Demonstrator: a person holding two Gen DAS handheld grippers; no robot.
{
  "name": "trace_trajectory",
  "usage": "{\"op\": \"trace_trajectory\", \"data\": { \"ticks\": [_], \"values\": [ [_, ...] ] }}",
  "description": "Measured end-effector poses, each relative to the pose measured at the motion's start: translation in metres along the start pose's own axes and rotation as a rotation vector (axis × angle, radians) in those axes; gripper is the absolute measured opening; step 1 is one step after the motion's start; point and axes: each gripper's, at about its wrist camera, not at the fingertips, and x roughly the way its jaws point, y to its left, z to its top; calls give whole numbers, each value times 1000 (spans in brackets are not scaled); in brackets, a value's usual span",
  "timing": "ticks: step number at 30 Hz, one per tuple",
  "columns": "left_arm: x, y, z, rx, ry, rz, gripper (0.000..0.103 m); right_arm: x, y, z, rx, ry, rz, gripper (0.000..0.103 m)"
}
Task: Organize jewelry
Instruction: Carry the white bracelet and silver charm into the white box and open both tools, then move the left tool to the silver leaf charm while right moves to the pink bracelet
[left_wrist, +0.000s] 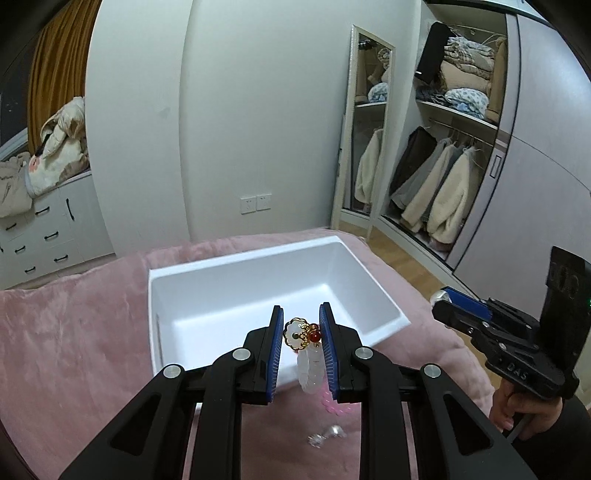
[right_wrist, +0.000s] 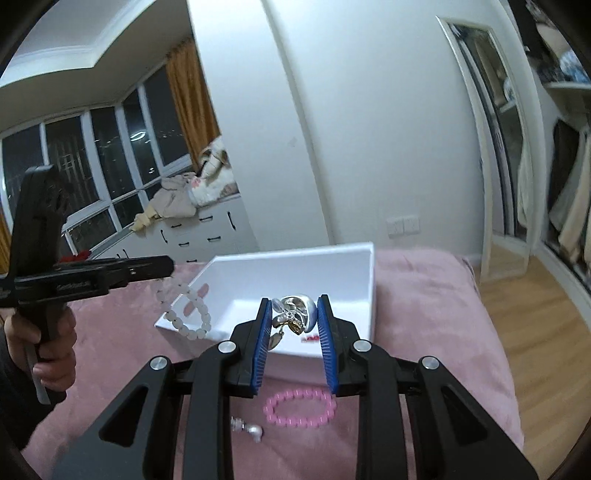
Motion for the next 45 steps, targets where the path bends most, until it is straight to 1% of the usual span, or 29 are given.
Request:
{"op": "trace_trajectory", "data": {
  "ticks": [6,9,10,15,17,20,21,22,23,24,25,26,27,28,29,30,31,32,35,39,42,45],
  "values": [
    [8,31,9,-30,-10,48,23,39,2,5,3,53,13,25],
    [16,46,10,-43,1,71,23,59,4,6,-1,78,17,25],
    [20,52,10,-49,11,83,23,63,5,7,-2,86,16,25],
    [40,68,2,-76,64,94,23,103,5,11,14,175,10,25],
    [48,72,-4,-87,91,90,23,119,4,9,31,228,20,26],
    [58,75,-13,-100,126,87,23,133,7,5,28,275,19,26],
    [61,76,-16,-103,135,84,26,133,8,2,31,280,24,26],
    [63,74,-18,-104,141,85,35,135,9,0,35,289,31,26],
    [64,73,-21,-104,144,86,40,135,9,-1,39,290,28,27],
    [65,73,-23,-105,143,87,49,137,8,0,43,290,23,34],
    [65,71,-24,-107,140,87,54,137,8,0,48,287,18,40],
    [65,71,-25,-109,136,83,56,135,7,2,53,275,14,52],
    [63,70,-25,-111,131,79,60,133,6,3,57,264,13,61],
    [61,70,-24,-113,120,76,68,130,5,5,63,250,14,64],
    [57,69,-24,-112,105,77,73,128,4,7,69,242,15,73],
    [51,68,-23,-109,80,72,81,124,2,8,72,233,10,84],
    [45,65,-24,-106,59,59,88,120,1,9,75,217,-3,89],
    [40,62,-24,-104,47,47,91,113,0,11,80,197,-16,98],
    [26,52,-28,-83,16,-7,93,96,-10,14,112,166,-21,98],
    [16,35,-41,-37,19,-69,94,79,-18,12,124,149,-49,98],
    [16,22,-60,-14,47,-127,94,68,-21,3,131,152,-66,98],
    [17,9,-77,4,79,-145,94,59,-25,-7,140,163,-68,98]
  ]
}}
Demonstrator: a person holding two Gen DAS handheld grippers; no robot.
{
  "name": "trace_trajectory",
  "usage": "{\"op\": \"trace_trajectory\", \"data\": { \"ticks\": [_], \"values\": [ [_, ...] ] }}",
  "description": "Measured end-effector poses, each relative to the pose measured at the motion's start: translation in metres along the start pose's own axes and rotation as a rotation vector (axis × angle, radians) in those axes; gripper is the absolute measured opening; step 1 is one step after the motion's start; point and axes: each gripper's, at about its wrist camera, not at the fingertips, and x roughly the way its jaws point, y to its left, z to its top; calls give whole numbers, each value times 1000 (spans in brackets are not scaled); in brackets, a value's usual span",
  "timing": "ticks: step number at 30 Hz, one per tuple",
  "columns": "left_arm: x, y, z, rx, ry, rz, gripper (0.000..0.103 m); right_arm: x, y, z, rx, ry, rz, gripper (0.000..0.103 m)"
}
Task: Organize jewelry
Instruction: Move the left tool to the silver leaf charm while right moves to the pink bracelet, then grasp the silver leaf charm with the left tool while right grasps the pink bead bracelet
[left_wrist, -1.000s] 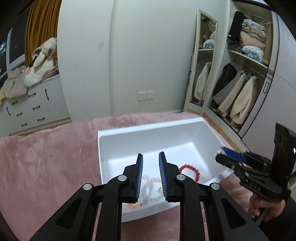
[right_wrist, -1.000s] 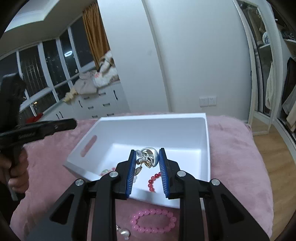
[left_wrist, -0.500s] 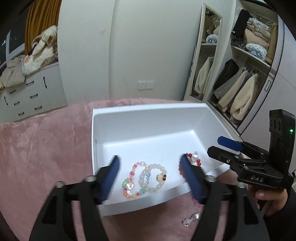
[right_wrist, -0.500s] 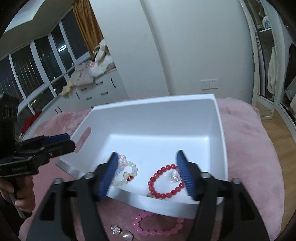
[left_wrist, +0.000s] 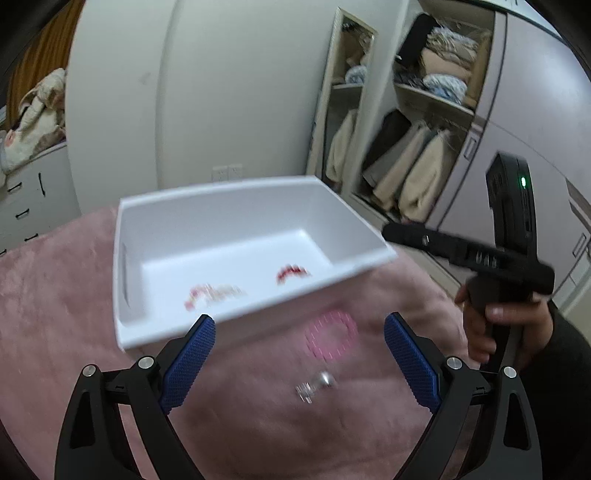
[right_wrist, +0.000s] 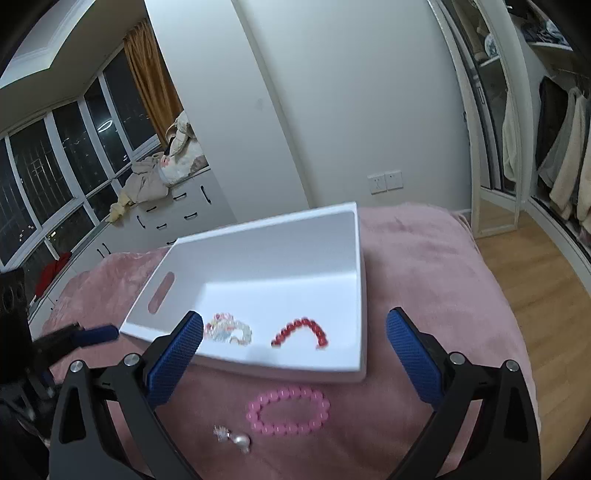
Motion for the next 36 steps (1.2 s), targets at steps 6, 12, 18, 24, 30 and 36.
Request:
{"op": "trace_trajectory", "data": {
  "ticks": [6,12,18,24,30,36],
  "values": [
    [24,-22,-36,14,74,-31,94,3,-8,-30,19,54,17,98],
    [64,-28,-61,-28,130,-34,94,21,-19,-56,51,114,34,98],
    [101,-33,-73,-45,170,14,83,45,-27,-71,67,177,49,84],
    [119,-31,-79,-63,187,47,76,59,-33,-73,93,195,65,81],
    [123,-32,-82,-83,186,72,70,71,-32,-74,68,210,86,53],
    [127,-31,-78,-107,187,93,60,78,-31,-78,55,238,89,17]
  ]
}}
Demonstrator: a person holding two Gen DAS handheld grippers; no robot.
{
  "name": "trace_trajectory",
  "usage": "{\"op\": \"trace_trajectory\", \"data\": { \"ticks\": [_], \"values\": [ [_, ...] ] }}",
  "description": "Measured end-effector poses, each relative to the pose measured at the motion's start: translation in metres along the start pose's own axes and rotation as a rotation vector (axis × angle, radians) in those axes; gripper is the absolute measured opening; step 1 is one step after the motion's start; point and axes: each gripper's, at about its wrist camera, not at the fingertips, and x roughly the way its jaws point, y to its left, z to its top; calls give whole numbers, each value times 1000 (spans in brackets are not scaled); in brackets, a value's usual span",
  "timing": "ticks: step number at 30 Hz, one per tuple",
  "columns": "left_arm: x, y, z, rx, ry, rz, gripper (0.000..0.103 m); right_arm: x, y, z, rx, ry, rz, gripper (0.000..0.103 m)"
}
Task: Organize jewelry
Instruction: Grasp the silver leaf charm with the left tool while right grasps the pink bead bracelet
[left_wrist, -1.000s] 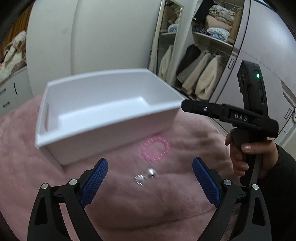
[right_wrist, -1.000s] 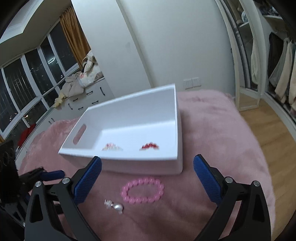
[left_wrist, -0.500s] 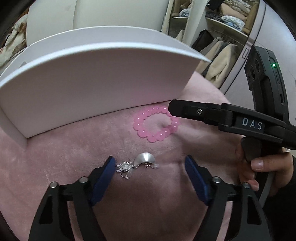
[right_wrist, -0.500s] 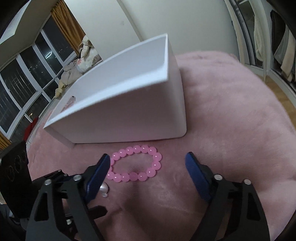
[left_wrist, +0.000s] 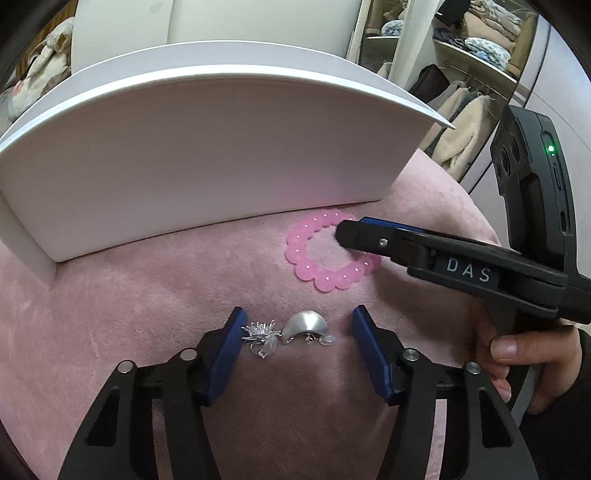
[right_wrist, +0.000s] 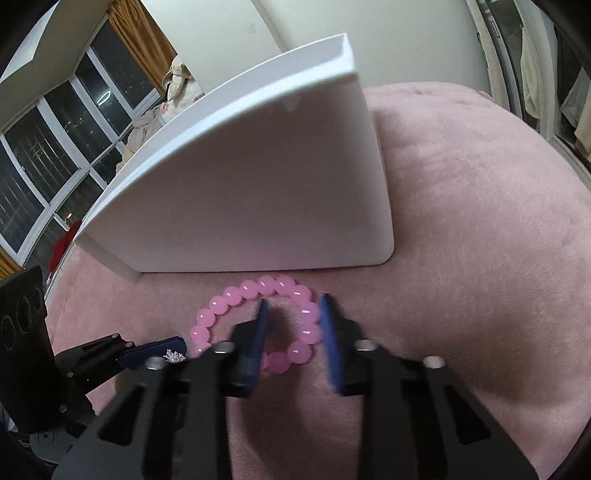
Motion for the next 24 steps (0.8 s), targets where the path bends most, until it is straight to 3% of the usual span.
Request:
{"op": "trace_trajectory", "data": {
  "ticks": [5,14,16,24],
  "values": [
    [4,-3,2,-12,3,23,51,-2,3,0,-11,-1,-3,13],
    [0,-8,5,-37,3,17,44,-19,-1,-2,11,-44,4,12],
    [-1,-9,6,-37,9,3,31,-22,-2,-2,16,-51,3,12],
    [-1,-11,4,-28,12,17,30,-32,2,-8,13,-64,-7,12]
  ]
}}
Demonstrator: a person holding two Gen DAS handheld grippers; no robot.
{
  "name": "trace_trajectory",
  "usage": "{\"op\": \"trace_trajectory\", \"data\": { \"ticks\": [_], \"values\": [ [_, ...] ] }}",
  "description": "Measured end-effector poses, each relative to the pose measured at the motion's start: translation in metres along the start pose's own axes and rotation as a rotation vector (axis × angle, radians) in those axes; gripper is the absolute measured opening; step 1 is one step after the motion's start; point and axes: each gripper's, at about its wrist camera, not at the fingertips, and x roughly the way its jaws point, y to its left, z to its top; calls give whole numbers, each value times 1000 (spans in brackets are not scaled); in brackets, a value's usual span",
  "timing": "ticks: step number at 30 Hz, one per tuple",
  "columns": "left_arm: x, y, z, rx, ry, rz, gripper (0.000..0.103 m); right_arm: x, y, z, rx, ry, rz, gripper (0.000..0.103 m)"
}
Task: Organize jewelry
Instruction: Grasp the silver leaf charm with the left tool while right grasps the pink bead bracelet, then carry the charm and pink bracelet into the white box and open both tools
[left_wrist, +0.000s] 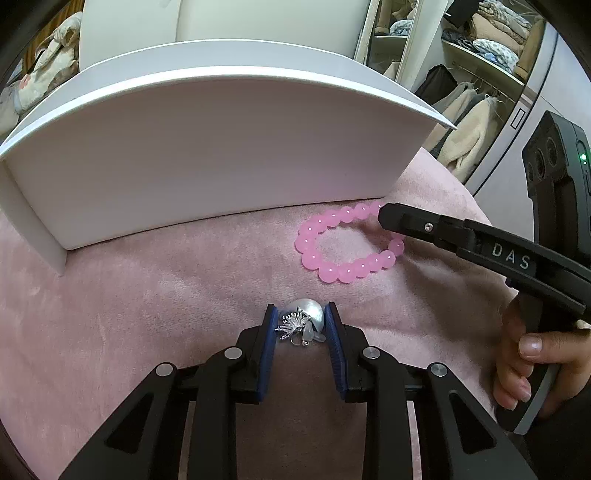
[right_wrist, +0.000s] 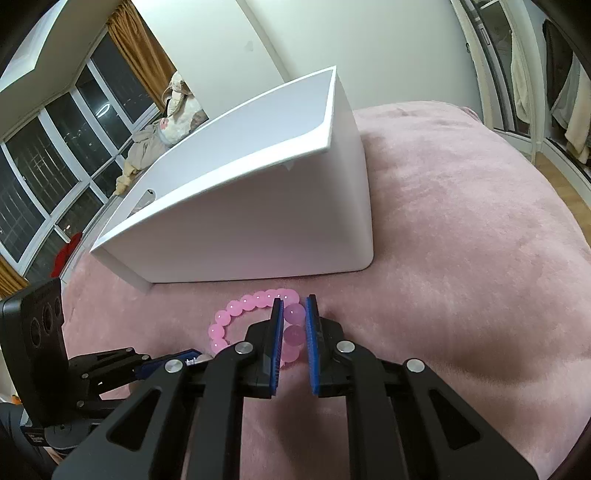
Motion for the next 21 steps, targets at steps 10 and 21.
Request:
{"op": "trace_trajectory", "data": {
  "ticks": [10,21],
  "values": [
    [-15,12,-1,-4,-18,-2,30,-24,-3,0,16,-46,1,12],
    [-44,9,2,6,-63,-35,30,-65,10,14,-20,-115,-15,13]
  ]
}}
